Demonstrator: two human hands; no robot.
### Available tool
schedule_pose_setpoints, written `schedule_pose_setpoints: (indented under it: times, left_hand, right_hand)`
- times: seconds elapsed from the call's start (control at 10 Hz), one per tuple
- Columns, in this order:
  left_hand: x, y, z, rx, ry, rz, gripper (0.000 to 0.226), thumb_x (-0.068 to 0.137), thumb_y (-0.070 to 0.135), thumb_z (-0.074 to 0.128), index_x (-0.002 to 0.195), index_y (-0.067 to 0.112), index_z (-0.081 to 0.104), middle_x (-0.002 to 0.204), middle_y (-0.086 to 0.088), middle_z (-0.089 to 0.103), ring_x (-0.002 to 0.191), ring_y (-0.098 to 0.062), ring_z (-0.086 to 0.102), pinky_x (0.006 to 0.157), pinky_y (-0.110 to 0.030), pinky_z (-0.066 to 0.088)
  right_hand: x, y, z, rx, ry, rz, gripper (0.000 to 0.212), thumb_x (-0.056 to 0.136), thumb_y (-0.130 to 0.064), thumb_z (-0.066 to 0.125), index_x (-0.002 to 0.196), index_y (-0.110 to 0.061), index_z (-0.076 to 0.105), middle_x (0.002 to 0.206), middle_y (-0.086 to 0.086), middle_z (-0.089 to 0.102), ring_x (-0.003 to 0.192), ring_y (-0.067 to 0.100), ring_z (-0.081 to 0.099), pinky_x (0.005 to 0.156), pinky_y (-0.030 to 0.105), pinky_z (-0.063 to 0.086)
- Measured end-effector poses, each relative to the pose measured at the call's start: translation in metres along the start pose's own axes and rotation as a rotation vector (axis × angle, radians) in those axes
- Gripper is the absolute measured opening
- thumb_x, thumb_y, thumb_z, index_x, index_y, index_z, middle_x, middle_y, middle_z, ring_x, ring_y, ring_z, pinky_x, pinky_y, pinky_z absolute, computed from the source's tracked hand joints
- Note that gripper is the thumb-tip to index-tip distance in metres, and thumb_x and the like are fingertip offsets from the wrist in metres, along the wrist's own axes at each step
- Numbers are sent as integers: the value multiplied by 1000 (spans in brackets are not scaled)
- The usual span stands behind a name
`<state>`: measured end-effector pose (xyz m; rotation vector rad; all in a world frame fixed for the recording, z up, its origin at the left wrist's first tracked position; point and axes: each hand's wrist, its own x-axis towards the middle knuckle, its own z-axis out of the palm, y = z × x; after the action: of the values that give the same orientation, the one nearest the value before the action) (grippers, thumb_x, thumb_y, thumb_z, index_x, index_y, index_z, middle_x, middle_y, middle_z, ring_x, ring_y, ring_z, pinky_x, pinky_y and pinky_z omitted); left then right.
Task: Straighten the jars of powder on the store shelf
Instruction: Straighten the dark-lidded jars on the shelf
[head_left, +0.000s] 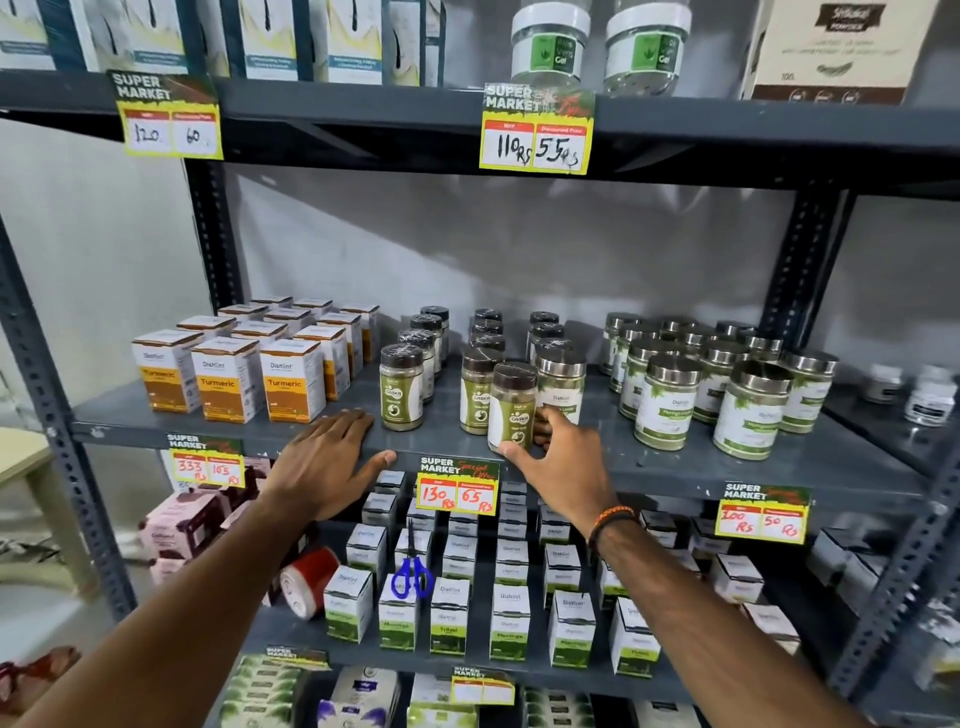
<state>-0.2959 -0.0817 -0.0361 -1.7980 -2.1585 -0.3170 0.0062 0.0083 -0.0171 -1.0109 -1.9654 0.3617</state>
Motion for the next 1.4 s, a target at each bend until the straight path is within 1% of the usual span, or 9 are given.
schedule_pose_setpoints:
  times: [0.3, 0.5, 0.7, 0.8, 0.9, 1.0, 1.1, 1.2, 1.4]
  left_hand:
    - [0, -1, 3, 3, 17, -1, 94, 93, 80, 14, 156, 13, 34, 162, -12, 39, 147, -27, 38, 119, -45, 30]
    - [0, -1, 5, -10, 22, 9, 91, 95, 78, 17, 157, 13, 33, 163, -13, 37, 148, -28, 36, 121, -44, 25]
    - [0, -1, 4, -11, 11, 9, 96, 92, 80, 11, 158, 14, 30, 164, -11, 34, 150, -26, 33, 122, -43, 22]
    - [0, -1, 5, -9, 8, 9, 95, 92, 81, 11, 158, 14, 29, 164, -11, 33, 150, -25, 32, 122, -42, 21]
    - [0, 0, 4, -12, 6, 6, 96, 91, 80, 10, 158, 14, 29, 164, -11, 33, 150, -26, 32, 122, -43, 21]
    - [0, -1, 3, -15, 7, 5, 98, 91, 81, 9, 158, 14, 29, 165, -12, 33, 150, -26, 31, 122, -42, 21]
    - [0, -1, 4, -15, 2, -1, 99, 90, 82, 8, 159, 14, 28, 165, -11, 32, 151, -26, 31, 122, -42, 21]
    - [1, -1, 5, -14, 3, 3, 99, 90, 82, 7, 159, 14, 28, 165, -12, 32, 150, -26, 31, 123, -43, 21]
    - [0, -1, 4, -21, 2, -4, 99, 90, 83, 8, 158, 14, 30, 164, -11, 34, 150, -26, 32, 122, -44, 23]
  right_hand:
    - [3, 2, 7, -46, -3, 19, 47, 81, -50, 81, 117, -22, 71, 107, -11, 77, 94, 4, 71, 88, 25, 59]
    - [2, 2, 6, -55, 13, 10, 44, 80, -51, 81, 113, -22, 73, 104, -11, 77, 88, 1, 70, 86, 22, 59]
    - [-1, 3, -14, -62, 59, 20, 74, 79, -65, 74, 130, -11, 68, 116, -2, 76, 90, 7, 73, 78, 18, 59]
    - [7, 13, -33, -53, 230, -87, 73, 84, -70, 60, 131, -14, 66, 114, 1, 76, 86, 10, 73, 72, 29, 64]
    - [31, 26, -45, -17, 269, -189, 59, 90, -50, 71, 139, -20, 57, 131, 2, 65, 108, 13, 64, 90, 42, 60]
    - [53, 34, -45, -64, 140, -158, 72, 90, -50, 71, 152, -31, 41, 154, 5, 44, 140, 22, 44, 115, 47, 39]
    - [63, 38, -41, -151, 9, -105, 79, 92, -54, 68, 158, -35, 30, 164, 7, 32, 149, 25, 32, 118, 44, 26]
    - [64, 42, -35, -126, -57, -96, 81, 89, -46, 75, 155, -31, 32, 156, 9, 45, 142, 26, 44, 114, 37, 30]
    - [64, 43, -31, -83, -36, -81, 82, 84, -41, 81, 152, -31, 35, 142, 7, 58, 124, 24, 59, 107, 48, 49]
